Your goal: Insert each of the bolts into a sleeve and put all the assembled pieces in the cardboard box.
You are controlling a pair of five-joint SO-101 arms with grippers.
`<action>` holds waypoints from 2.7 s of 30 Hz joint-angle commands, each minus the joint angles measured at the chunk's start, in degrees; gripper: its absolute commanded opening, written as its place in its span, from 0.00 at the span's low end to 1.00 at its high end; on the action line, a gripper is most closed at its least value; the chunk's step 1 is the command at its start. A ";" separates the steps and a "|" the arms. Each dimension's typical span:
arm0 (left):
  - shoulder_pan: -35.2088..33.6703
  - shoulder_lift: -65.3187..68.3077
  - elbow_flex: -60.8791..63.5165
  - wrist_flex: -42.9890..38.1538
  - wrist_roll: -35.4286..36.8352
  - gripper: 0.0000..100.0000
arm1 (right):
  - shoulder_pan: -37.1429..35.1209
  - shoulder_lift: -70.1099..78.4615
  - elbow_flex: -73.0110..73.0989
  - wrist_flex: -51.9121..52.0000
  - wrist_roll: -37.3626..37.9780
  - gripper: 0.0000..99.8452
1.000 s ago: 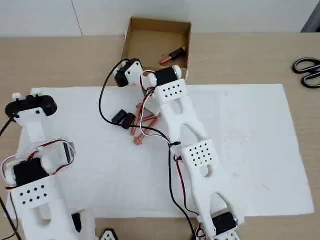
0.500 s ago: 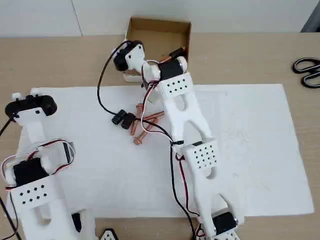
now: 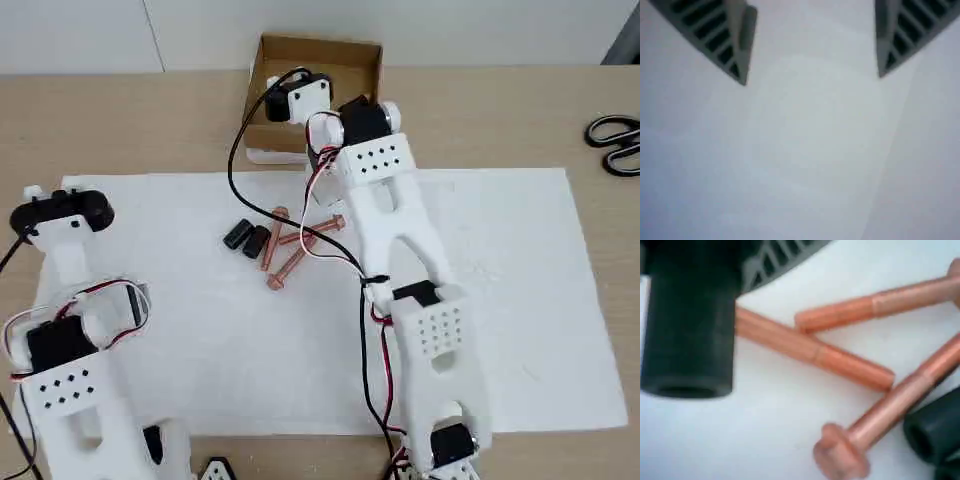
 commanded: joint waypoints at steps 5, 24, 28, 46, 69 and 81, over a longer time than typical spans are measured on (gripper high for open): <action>0.26 -0.79 -0.48 -1.23 0.44 0.16 | 0.13 -12.62 15.91 0.13 -3.16 0.05; 0.26 -0.79 -0.48 -1.23 0.44 0.16 | 5.23 -14.90 34.29 0.04 -9.58 0.05; 0.26 -0.79 -0.57 -1.23 0.44 0.16 | 5.32 -14.90 34.99 -0.04 -10.37 0.05; 0.26 -0.79 -1.36 -2.02 0.44 0.16 | 6.55 -14.46 35.16 -0.66 -11.25 0.17; 0.26 -0.79 -1.80 -1.67 0.44 0.16 | 5.23 -6.64 34.81 -5.76 -8.79 0.16; 0.26 -0.79 -1.80 -1.67 0.44 0.16 | 5.67 -6.20 34.81 -6.11 -5.19 0.06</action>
